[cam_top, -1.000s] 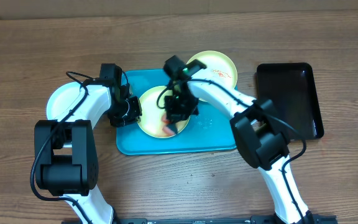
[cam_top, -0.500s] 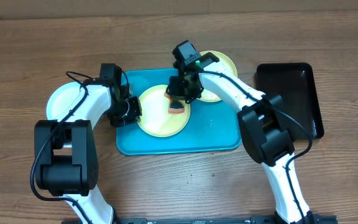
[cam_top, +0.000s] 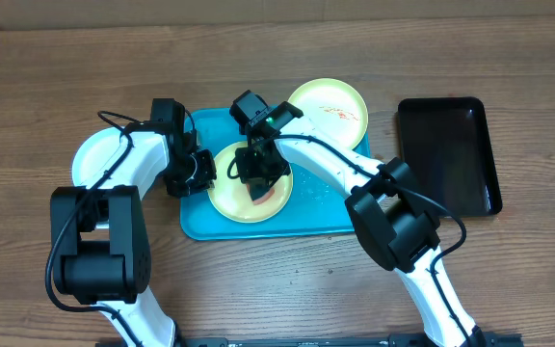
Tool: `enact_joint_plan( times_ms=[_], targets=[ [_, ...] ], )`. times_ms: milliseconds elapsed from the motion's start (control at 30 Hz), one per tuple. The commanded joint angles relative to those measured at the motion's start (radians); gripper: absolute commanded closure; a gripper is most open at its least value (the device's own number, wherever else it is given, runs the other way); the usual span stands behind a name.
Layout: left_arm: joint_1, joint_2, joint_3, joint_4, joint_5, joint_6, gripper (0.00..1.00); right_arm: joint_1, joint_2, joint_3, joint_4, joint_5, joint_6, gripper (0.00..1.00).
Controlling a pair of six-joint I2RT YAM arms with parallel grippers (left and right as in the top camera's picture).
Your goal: Clean dirty plates on tray and stack at the side
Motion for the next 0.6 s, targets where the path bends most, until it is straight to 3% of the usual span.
enact_joint_plan(
  times_ms=[0,333,500,567],
  targets=[
    [0.001,0.037,-0.019,0.006,-0.051,0.000,0.96,-0.011,0.016,0.013,-0.104,-0.008,-0.043,0.96],
    [-0.008,0.037,-0.019,0.006,-0.047,0.000,0.94,-0.098,-0.049,0.304,-0.331,0.056,-0.053,0.96],
    [-0.037,0.037,-0.032,0.026,-0.048,0.000,0.78,-0.178,-0.079,0.430,-0.433,0.055,-0.069,0.96],
    [-0.051,0.037,-0.046,0.046,-0.048,0.000,0.76,-0.211,-0.092,0.447,-0.457,0.056,-0.079,0.96]
  ],
)
